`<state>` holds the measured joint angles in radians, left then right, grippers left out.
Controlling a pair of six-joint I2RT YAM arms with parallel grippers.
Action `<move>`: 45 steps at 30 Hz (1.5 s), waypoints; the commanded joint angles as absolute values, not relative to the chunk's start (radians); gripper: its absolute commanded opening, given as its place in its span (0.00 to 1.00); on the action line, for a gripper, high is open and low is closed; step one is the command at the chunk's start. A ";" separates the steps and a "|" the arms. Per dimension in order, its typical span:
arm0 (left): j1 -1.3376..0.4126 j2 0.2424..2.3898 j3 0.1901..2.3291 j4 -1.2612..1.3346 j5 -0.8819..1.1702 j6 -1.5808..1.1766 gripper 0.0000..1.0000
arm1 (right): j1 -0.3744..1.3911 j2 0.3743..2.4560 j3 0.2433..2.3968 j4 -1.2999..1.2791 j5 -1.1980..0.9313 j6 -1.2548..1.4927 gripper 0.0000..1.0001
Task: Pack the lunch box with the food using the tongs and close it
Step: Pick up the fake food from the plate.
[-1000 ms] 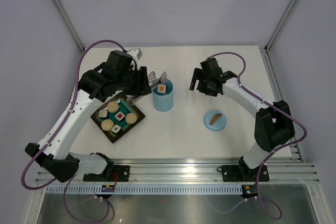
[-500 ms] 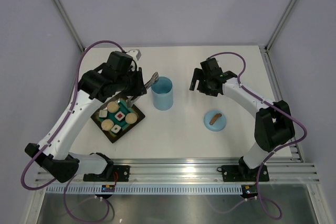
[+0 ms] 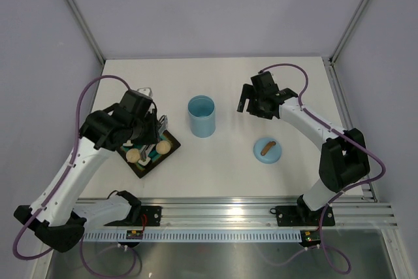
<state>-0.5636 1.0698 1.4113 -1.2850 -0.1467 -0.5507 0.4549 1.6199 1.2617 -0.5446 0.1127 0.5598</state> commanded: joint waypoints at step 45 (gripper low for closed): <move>-0.568 1.078 1.089 -1.198 -0.196 -0.641 0.52 | 0.462 1.578 1.247 -0.538 0.089 0.569 0.89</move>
